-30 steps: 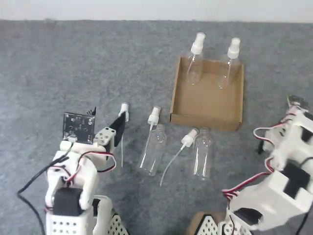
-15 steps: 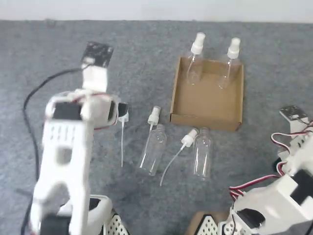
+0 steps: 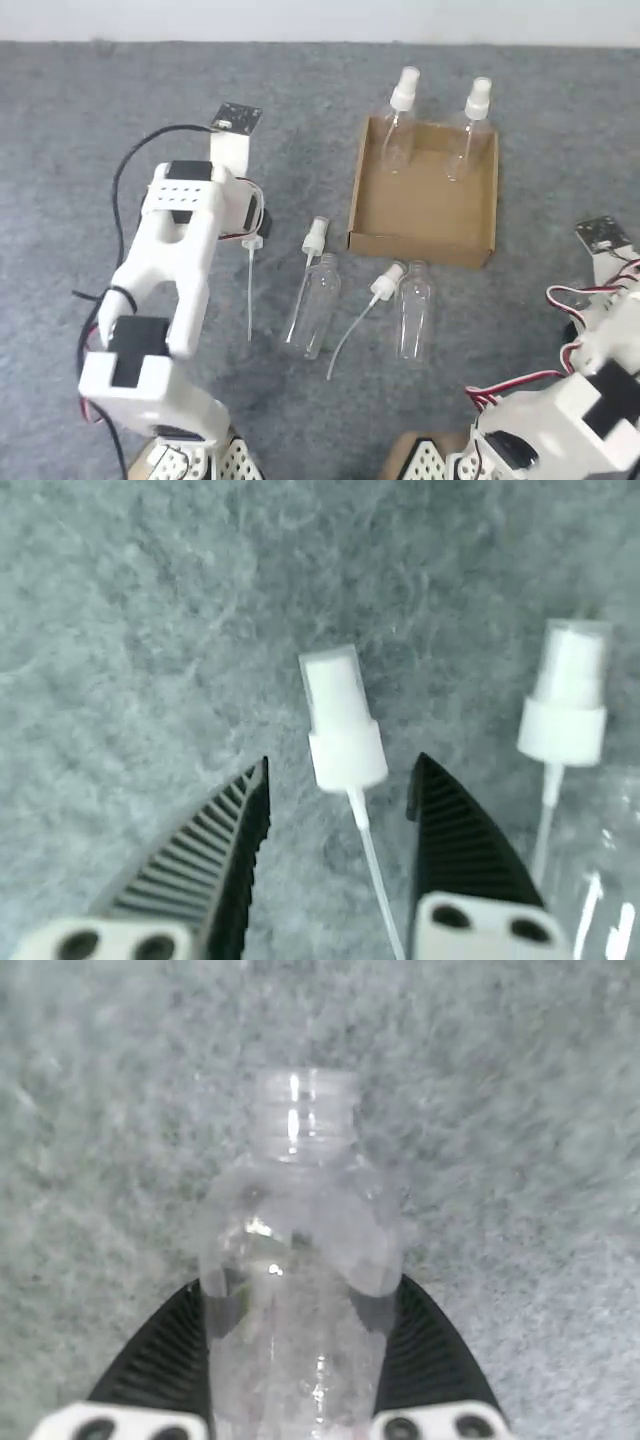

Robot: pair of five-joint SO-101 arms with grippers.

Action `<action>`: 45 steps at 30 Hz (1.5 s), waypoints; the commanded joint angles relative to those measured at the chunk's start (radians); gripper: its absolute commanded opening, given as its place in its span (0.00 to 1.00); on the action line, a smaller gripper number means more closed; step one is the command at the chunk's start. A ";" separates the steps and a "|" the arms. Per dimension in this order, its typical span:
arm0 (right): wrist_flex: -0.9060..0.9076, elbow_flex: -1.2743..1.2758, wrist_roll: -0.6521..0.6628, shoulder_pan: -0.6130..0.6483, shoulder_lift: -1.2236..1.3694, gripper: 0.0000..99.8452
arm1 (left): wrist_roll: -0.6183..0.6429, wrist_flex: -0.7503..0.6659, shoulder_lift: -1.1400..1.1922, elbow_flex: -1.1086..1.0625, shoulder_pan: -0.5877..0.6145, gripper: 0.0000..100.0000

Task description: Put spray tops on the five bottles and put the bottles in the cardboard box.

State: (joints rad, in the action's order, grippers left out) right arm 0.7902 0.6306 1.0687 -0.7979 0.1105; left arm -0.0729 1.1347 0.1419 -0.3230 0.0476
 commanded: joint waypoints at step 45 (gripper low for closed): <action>0.252 -0.141 -0.242 0.084 0.027 0.16 | 0.015 0.092 -0.934 -0.527 -0.069 0.01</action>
State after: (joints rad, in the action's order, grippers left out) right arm 0.9636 0.5263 0.8784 -0.7733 0.1366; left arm -0.0437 1.2329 -0.6743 -0.8140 -0.0230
